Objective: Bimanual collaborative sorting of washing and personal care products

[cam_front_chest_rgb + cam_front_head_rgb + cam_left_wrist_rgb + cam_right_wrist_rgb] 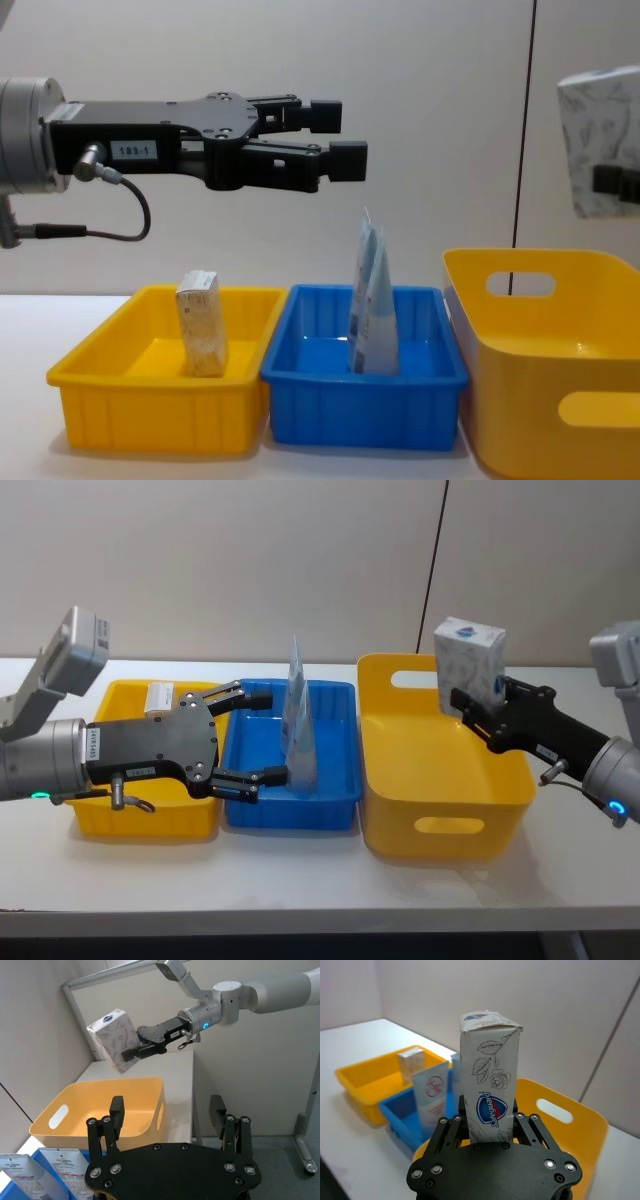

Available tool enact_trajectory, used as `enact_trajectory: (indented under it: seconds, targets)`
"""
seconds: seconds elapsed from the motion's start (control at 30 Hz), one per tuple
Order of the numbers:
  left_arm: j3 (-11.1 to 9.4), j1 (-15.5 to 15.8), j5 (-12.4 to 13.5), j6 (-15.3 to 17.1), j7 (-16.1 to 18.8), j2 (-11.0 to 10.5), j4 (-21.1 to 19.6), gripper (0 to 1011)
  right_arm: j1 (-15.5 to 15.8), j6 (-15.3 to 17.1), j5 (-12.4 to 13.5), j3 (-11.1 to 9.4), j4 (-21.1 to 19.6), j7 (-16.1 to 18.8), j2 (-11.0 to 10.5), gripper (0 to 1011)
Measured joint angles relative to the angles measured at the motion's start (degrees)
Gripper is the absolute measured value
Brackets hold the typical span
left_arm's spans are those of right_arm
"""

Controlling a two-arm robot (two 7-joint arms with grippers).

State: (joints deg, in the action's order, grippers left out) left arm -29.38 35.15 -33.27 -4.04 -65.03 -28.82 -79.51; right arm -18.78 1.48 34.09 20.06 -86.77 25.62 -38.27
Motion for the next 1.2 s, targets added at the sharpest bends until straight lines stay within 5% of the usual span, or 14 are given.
enact_trajectory:
  seconds: [0.67, 1.2]
  targets:
    - [0.00, 0.00, 0.00, 0.00, 0.00, 0.00, 0.00, 1001, 2.71, 4.78, -8.33, -0.89, -0.99, -19.22, 4.55, 374]
    - [0.00, 0.00, 0.00, 0.00, 0.00, 0.00, 0.00, 1001, 0.15, 9.16, -16.06, 0.15, 4.66, -34.78, 12.23, 375]
